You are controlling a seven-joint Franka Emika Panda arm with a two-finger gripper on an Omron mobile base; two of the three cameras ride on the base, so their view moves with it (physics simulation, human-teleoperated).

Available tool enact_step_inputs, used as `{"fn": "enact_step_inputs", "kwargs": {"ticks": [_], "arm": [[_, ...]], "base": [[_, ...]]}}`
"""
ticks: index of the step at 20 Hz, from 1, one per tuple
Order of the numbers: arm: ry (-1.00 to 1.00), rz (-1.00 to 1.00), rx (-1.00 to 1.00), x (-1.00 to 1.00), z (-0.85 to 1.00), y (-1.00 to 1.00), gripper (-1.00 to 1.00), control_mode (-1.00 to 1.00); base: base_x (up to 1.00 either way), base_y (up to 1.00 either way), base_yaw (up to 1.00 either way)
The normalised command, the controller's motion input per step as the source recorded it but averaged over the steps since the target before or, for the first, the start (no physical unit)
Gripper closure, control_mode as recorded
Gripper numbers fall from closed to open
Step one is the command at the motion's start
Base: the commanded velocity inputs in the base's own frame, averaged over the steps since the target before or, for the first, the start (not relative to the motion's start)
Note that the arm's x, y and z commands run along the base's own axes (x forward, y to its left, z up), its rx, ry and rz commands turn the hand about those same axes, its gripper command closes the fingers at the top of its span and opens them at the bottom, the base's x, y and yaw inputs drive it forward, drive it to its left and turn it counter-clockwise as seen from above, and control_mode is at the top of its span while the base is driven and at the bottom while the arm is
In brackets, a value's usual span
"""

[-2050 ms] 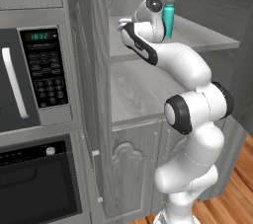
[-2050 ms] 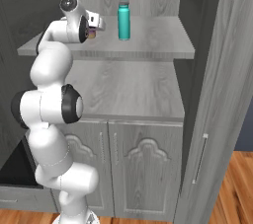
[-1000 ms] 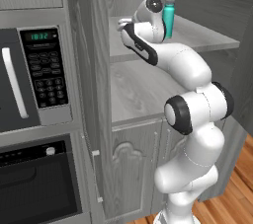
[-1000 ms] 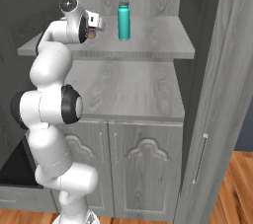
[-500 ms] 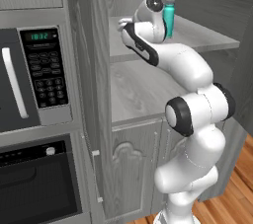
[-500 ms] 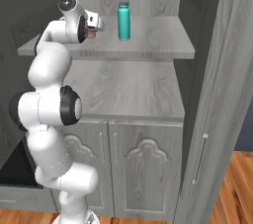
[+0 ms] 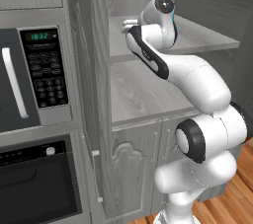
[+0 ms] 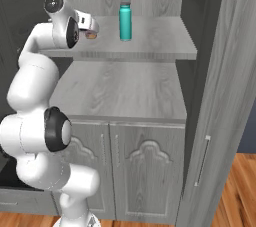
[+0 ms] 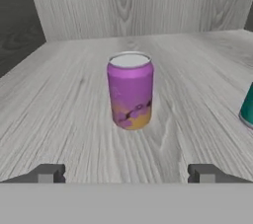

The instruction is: Pick the water bottle, can, milk from the counter and place them in the open cabinet.

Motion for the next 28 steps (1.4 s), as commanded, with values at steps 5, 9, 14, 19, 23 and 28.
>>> {"fn": "enact_step_inputs", "kwargs": {"ticks": [5,9,14,19,23,28], "arm": [[-0.01,0.00,0.00,-0.86,0.11,-0.11,-1.00,-1.00],[0.00,0.00,0.00,-0.99,0.08,-0.19,-1.00,-1.00],[0.06,0.00,0.02,-1.00,0.04,-0.16,-1.00,-1.00],[0.13,0.00,0.02,-0.98,0.00,-0.12,-1.00,-1.00],[0.14,0.00,0.02,-1.00,0.00,-0.06,-1.00,-1.00],[0.19,-0.01,0.03,-0.99,0.00,-0.18,-1.00,-1.00]], "base": [[0.00,0.00,0.00],[0.00,0.00,0.00],[0.00,0.00,0.00],[0.00,0.00,0.00],[0.00,0.00,0.00],[0.00,0.00,0.00]]}}
